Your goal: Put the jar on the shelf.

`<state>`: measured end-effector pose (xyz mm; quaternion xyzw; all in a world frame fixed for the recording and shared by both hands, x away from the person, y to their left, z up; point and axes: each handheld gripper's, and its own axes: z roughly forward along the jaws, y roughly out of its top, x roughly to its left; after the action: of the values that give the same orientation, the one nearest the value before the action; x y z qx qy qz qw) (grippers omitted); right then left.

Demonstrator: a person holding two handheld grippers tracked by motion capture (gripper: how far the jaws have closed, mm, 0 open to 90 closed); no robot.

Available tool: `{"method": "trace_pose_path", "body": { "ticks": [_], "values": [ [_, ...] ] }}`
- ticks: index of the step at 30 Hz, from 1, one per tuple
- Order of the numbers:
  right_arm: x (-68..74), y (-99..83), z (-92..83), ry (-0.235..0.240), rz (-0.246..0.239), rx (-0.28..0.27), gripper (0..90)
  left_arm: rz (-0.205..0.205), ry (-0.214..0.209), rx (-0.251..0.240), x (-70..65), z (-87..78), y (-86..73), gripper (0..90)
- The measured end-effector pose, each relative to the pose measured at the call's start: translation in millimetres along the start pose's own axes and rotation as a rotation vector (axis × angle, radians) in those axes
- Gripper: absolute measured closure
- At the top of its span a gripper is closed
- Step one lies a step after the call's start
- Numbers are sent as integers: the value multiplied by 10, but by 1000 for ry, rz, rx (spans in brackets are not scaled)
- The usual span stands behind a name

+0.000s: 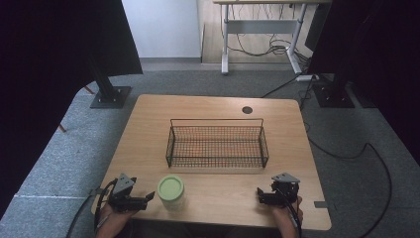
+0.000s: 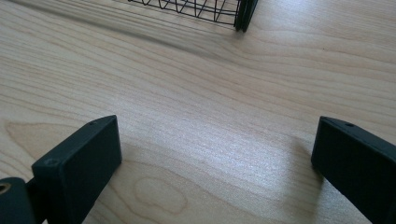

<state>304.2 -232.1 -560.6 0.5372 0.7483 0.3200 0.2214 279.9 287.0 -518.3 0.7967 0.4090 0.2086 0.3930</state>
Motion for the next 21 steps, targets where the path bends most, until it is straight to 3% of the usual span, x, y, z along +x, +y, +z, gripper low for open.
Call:
{"method": "trace_pose_path", "body": {
  "ticks": [11,21],
  "values": [
    [1,0,0,2,-3,-1,13,10,-53,-29,-143,-138,-7,53],
    [4,-1,0,3,-4,-1,13,45,-95,-47,-311,-181,-13,42]
  ]
}}
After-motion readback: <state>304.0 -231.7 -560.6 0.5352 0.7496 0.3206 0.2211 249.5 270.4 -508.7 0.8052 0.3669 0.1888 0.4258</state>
